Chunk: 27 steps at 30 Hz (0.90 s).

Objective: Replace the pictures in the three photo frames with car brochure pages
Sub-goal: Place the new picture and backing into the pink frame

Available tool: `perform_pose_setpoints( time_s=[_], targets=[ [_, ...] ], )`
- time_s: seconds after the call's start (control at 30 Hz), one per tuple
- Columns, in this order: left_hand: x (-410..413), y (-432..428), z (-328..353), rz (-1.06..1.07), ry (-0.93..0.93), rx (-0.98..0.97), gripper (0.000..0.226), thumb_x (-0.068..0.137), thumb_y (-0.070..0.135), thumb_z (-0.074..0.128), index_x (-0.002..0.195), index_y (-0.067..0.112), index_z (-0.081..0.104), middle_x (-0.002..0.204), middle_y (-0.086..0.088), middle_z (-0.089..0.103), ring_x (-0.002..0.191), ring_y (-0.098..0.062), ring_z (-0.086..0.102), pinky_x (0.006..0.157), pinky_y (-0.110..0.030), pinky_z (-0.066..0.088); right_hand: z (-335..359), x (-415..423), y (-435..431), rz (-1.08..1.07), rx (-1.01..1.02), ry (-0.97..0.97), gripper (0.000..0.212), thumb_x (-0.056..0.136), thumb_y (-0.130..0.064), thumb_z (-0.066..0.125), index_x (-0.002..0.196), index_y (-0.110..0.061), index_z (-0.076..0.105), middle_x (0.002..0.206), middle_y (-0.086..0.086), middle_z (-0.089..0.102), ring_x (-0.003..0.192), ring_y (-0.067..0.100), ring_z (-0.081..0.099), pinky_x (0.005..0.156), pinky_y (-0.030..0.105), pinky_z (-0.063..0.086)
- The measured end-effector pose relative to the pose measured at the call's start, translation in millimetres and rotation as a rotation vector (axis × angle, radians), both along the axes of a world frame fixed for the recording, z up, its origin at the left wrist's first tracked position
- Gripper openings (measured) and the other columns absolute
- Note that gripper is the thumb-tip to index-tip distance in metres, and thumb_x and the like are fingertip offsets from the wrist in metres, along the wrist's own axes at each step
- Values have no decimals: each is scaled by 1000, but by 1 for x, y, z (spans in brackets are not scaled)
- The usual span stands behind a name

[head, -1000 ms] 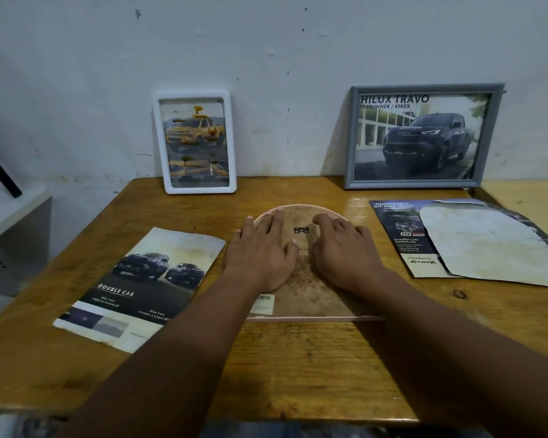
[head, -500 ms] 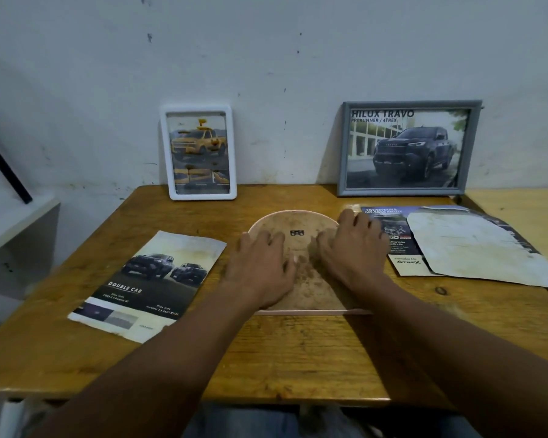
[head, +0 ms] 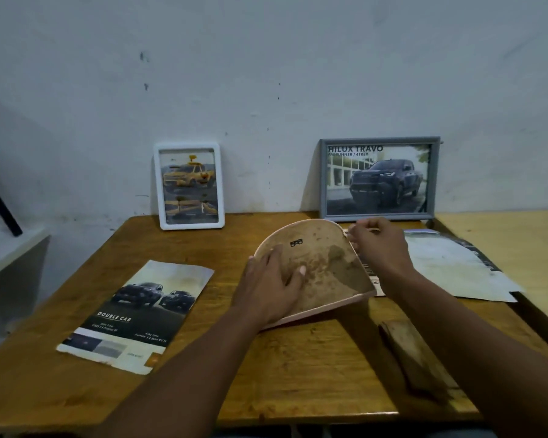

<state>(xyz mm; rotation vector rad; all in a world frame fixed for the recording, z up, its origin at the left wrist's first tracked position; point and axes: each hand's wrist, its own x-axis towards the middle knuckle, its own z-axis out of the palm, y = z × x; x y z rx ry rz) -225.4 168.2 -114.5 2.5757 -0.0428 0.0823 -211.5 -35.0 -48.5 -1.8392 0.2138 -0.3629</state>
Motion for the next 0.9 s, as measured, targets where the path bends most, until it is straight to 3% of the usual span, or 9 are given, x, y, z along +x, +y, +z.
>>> perform_pose_setpoints(
  time_s=[0.13,0.2,0.27,0.33,0.4,0.47,0.53,0.77,0.9],
  targets=[
    [10,-41,21,-124,94,-210,78,89,74,42,154,54,3,156,-5,42,139,-33,43,106,-53,45,52,-10,-5,211,368,-50,8,99,-17,55,103,-13,59,95,18,73,83,25,68,71,36,52],
    [10,-62,24,-165,156,-243,77,94,64,49,155,52,3,150,-5,50,127,-31,54,99,-46,50,60,-10,2,211,438,-117,7,99,-16,55,103,-11,59,92,19,71,80,25,66,64,34,49],
    [6,-70,22,-192,157,4,75,95,52,55,157,42,13,145,-7,51,122,-29,55,98,-46,50,54,-7,5,109,323,-171,8,98,-21,56,101,-15,60,90,9,72,80,17,68,65,33,50],
    [0,-69,18,-193,71,250,68,97,54,50,155,29,25,143,-9,53,127,-30,51,109,-47,41,38,-4,-3,31,101,-145,9,95,-26,58,100,-18,60,91,3,70,84,15,67,71,31,50],
    [-5,-67,16,-196,15,320,63,100,54,42,153,22,30,143,-10,54,133,-29,47,118,-46,27,15,-1,-18,-14,-200,-7,19,92,-31,61,105,-18,56,99,1,67,92,20,64,73,33,51],
    [-9,-66,13,-173,-25,315,61,102,52,35,153,19,29,144,-11,53,136,-27,45,122,-44,19,-10,0,-33,-88,-515,214,38,89,-42,60,118,-20,50,116,7,63,105,28,58,87,41,51],
    [-11,-61,9,-123,-61,302,61,102,50,31,154,17,29,145,-11,53,136,-26,45,123,-43,17,-28,-3,-42,-152,-681,378,53,87,-50,56,128,-18,44,129,12,56,118,35,51,96,46,45],
    [-11,-49,-2,11,-95,159,62,101,53,34,153,19,30,142,-11,56,131,-30,49,113,-44,36,-44,-7,-29,-139,-632,372,49,84,-53,53,121,-23,44,107,5,64,105,29,58,94,47,33],
    [-4,-46,-10,-15,-76,120,70,98,62,29,155,21,26,148,-13,51,139,-33,42,119,-46,30,-19,-12,-32,-176,-538,261,33,88,-43,55,114,-23,48,101,3,63,99,29,58,93,44,34]
  ],
)
